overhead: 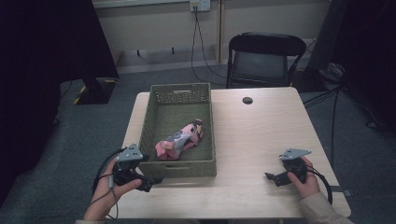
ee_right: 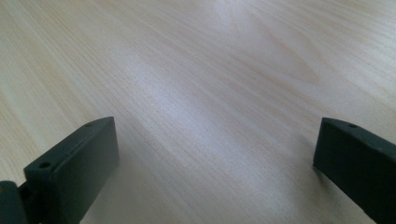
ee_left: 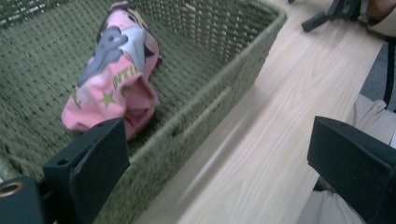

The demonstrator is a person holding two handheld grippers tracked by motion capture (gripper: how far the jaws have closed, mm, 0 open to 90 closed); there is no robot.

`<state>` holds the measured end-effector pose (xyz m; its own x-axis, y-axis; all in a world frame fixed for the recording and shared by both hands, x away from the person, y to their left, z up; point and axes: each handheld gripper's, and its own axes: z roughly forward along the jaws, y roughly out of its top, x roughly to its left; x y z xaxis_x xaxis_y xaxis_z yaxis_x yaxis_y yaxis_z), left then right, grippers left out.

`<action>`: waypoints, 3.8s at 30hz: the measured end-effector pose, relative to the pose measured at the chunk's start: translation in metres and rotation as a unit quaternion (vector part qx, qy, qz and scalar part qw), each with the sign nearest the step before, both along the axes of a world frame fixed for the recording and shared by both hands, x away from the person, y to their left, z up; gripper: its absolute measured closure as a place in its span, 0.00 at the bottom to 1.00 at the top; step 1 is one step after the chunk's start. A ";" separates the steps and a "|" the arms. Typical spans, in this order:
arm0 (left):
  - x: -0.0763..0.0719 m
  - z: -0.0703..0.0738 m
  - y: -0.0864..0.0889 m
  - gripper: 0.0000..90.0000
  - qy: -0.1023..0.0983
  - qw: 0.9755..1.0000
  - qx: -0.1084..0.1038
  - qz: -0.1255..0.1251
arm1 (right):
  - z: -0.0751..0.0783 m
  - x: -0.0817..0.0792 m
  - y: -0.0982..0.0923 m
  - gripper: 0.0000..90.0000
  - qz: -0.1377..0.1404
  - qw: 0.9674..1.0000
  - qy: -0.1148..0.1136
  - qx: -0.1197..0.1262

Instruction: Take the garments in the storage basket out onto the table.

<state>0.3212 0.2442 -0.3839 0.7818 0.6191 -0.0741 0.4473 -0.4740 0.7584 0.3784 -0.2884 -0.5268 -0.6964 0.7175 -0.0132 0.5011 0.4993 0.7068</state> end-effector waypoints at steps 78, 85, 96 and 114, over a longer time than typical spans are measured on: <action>0.126 0.002 -0.059 0.05 0.011 0.999 0.004 0.046 | 0.000 0.000 0.000 0.00 0.000 1.000 0.000 0.000; 0.141 -0.007 -0.065 0.05 0.020 0.998 0.018 0.061 | 0.000 0.000 0.000 0.00 0.000 1.000 0.000 0.000; 0.158 -0.027 -0.078 0.05 0.033 0.997 0.036 0.067 | 0.000 0.000 0.000 0.00 0.000 1.000 0.000 0.000; 0.175 -0.065 -0.086 0.06 0.068 0.993 0.061 0.079 | 0.000 0.000 0.000 0.00 0.000 1.000 0.000 0.000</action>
